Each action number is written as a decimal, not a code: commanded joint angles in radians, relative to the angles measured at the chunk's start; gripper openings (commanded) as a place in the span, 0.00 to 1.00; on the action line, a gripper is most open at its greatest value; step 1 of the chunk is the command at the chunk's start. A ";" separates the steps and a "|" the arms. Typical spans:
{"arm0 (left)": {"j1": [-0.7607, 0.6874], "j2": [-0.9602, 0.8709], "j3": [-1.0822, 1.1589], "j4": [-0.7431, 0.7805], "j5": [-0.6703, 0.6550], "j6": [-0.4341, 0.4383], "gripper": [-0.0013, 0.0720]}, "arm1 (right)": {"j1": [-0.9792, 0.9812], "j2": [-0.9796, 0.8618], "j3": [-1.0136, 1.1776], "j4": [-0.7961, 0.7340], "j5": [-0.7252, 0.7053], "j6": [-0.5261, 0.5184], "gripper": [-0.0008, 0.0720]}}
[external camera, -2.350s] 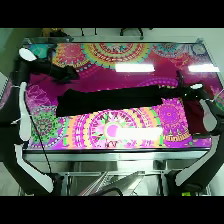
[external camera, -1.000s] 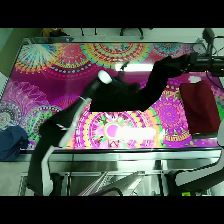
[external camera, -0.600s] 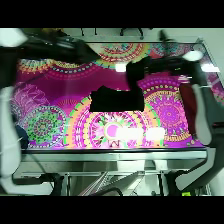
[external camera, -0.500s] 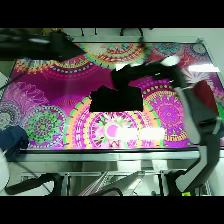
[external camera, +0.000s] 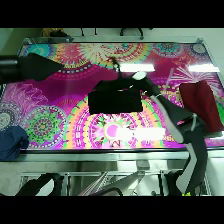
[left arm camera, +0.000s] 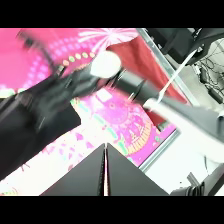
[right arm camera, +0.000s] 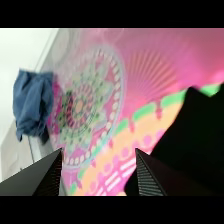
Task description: Fold the shirts.
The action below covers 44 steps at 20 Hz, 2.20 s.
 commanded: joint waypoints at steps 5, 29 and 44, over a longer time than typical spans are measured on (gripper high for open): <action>0.004 0.029 -0.102 -0.002 0.019 0.025 0.04 | -0.416 0.102 -0.003 -0.345 0.194 0.178 0.95; 0.004 0.029 -0.101 -0.001 0.010 0.024 0.04 | -0.414 0.020 0.019 0.019 0.298 0.089 0.04; 0.004 0.029 -0.101 0.000 -0.016 0.025 0.04 | -1.037 0.278 0.071 -0.002 -0.014 0.561 0.04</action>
